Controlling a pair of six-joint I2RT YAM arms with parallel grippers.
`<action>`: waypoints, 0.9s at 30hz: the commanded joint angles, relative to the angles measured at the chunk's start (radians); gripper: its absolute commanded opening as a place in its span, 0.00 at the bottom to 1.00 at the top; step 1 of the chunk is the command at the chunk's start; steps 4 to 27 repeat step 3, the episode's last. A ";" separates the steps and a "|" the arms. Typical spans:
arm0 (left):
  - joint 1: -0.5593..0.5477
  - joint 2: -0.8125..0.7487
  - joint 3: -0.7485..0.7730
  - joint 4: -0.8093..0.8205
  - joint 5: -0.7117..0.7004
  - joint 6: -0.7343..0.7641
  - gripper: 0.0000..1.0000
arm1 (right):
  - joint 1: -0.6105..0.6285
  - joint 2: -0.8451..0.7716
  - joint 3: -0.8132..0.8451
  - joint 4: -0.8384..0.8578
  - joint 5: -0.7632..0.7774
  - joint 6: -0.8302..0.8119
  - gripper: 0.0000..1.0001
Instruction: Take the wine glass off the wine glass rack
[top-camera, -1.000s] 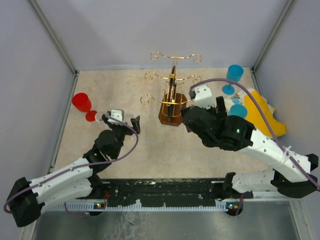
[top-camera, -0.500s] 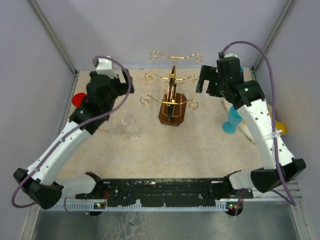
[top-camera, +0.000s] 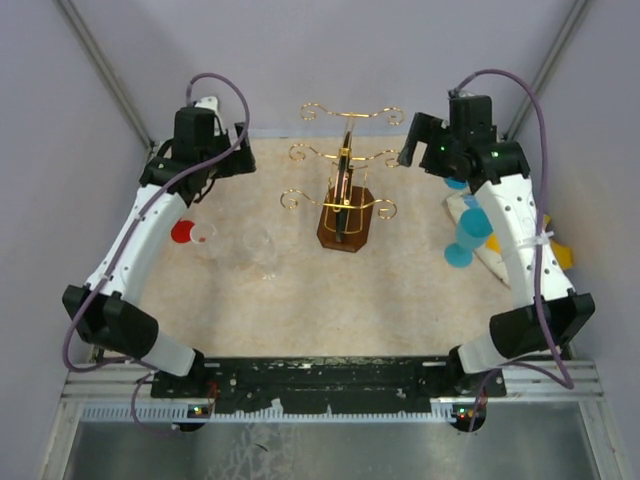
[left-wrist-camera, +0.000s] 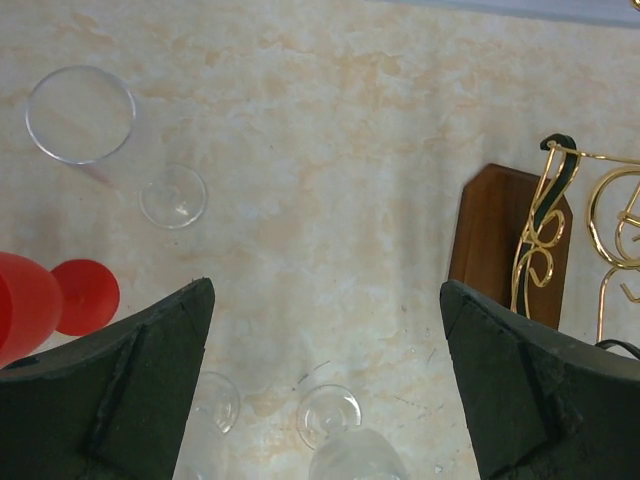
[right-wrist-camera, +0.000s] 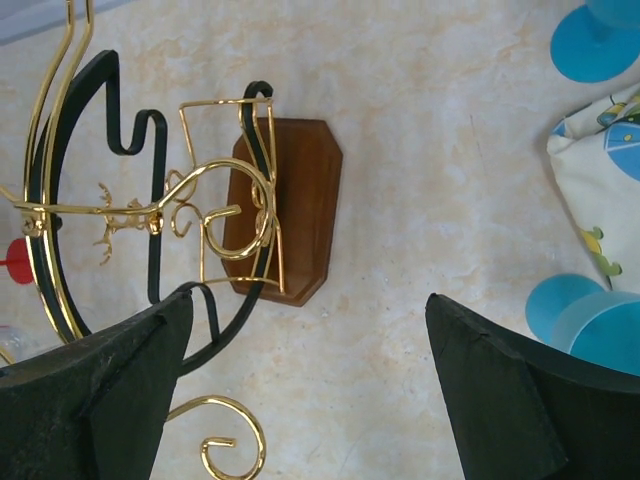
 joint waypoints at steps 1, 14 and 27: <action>0.000 -0.026 -0.008 -0.018 0.044 0.000 1.00 | -0.006 0.008 0.044 0.030 -0.028 -0.022 0.99; 0.000 -0.030 -0.016 -0.015 0.047 0.006 1.00 | -0.007 0.001 0.035 0.035 -0.028 -0.019 0.99; 0.000 -0.030 -0.016 -0.015 0.047 0.006 1.00 | -0.007 0.001 0.035 0.035 -0.028 -0.019 0.99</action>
